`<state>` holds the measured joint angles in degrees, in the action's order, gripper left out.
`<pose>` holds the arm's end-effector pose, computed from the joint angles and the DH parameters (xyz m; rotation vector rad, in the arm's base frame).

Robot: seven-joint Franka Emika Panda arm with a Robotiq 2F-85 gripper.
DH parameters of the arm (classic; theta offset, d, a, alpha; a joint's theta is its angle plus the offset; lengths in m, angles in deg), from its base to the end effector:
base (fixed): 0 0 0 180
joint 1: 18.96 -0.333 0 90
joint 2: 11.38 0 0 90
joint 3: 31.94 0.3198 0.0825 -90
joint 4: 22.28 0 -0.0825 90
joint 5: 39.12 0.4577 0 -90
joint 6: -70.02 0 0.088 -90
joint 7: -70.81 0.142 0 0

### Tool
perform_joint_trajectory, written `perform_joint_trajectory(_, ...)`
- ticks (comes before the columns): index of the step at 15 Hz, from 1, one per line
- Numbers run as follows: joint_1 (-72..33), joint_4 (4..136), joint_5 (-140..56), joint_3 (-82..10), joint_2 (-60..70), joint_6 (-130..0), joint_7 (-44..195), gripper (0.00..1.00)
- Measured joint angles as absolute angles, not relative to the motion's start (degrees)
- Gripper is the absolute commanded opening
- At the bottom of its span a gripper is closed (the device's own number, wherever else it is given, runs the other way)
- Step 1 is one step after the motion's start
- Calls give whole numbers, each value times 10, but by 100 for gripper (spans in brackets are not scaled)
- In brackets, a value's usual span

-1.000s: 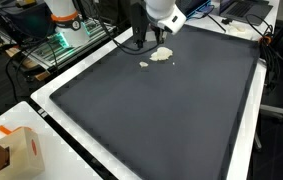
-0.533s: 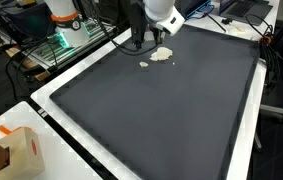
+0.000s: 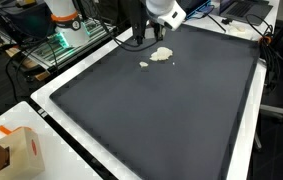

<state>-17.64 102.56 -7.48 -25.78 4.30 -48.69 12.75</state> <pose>0.5535 0.0929 0.1632 -2.3921 -0.9203 0.1701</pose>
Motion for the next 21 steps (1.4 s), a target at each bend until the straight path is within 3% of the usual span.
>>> perform_joint_trajectory(21,-273,1030,-333,-224,-52,-534,419,1)
